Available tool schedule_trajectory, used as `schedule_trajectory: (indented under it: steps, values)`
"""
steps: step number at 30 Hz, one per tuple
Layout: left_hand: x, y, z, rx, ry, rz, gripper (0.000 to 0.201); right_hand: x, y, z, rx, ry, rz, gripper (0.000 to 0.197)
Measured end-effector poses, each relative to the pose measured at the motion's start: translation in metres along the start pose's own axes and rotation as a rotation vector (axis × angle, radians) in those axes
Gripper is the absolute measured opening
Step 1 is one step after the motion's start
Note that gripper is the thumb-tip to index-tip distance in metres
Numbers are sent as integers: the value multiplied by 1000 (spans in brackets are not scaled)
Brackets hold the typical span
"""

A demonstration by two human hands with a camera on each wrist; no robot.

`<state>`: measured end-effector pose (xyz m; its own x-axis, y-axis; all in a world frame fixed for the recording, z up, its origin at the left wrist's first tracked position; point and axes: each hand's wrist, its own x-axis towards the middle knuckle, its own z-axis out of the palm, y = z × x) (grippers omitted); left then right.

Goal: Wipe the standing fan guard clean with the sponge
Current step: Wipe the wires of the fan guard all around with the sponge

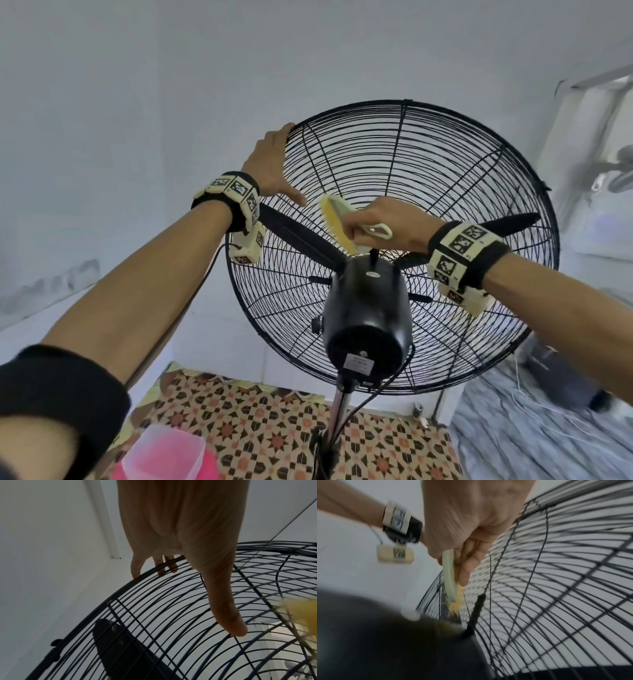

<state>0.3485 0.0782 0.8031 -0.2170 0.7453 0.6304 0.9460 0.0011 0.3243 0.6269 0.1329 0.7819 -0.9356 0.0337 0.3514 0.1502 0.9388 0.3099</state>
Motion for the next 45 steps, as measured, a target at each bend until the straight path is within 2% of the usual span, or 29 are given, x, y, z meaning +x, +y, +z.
schedule_trajectory:
  steps: [3, 5, 7, 8, 11, 14, 15, 17, 19, 21, 23, 25, 29, 32, 34, 36, 37, 39, 40, 41, 43, 45]
  values:
    - [1, -6, 1, -23, 13, 14, 154, 8, -2, -4, 67, 121, 35, 7]
    - [-1, -11, -1, -38, 21, 50, 154, 10, -8, -1, 64, -1, 17, 7]
    - [-1, -14, -1, -52, 18, 79, 154, 10, -15, 4, -21, -153, 64, 7]
    - [-1, -15, 0, -55, 15, 86, 155, 11, -17, 5, -43, -149, 103, 12]
    - [-3, -28, 3, -52, 3, 59, 154, 25, -25, -3, 29, 93, 183, 37]
    - [-8, -58, 10, -193, 28, 39, 139, 64, -38, -28, 210, 420, 310, 61]
    - [-8, -66, 12, -261, 43, 41, 135, 78, -40, -38, 242, 521, 349, 62]
    - [-10, -77, 13, -368, 55, 52, 127, 106, -44, -50, 227, 658, 433, 49]
    - [-11, -85, 16, -434, 57, 52, 119, 131, -51, -55, 124, 785, 486, 34]
    - [-16, -97, 21, -462, 39, 20, 116, 155, -59, -56, -6, 857, 586, 31]
    - [-25, -116, 30, -469, -9, -35, 118, 177, -67, -54, -244, 730, 721, 31]
    - [-35, -136, 40, -491, -43, -75, 118, 194, -73, -43, -420, 595, 742, 25]
    - [-44, -156, 51, -559, -13, -84, 109, 217, -87, 5, -593, 285, 591, 25]
    - [-43, -157, 56, -566, 13, -71, 105, 239, -104, 41, -542, 112, 475, 32]
    - [-42, -156, 58, -540, 7, -72, 104, 254, -108, 46, -277, 60, 454, 42]
    - [-42, -156, 59, -542, 6, -81, 105, 261, -104, 32, -121, 146, 521, 52]
    - [-43, -156, 59, -557, 9, -82, 106, 259, -100, 22, -130, 248, 577, 53]
    - [-46, -156, 56, -587, 23, -86, 105, 249, -95, 6, -319, 452, 661, 52]
    - [-47, -156, 55, -586, 25, -93, 104, 242, -93, 1, -448, 466, 697, 50]
    - [-49, -156, 55, -578, 34, -82, 104, 238, -93, 2, -572, 398, 735, 48]
    - [-51, -156, 55, -562, 44, -82, 105, 236, -99, 17, -723, 168, 790, 47]
    - [-52, -154, 54, -562, 46, -77, 102, 240, -115, 40, -713, -15, 698, 50]
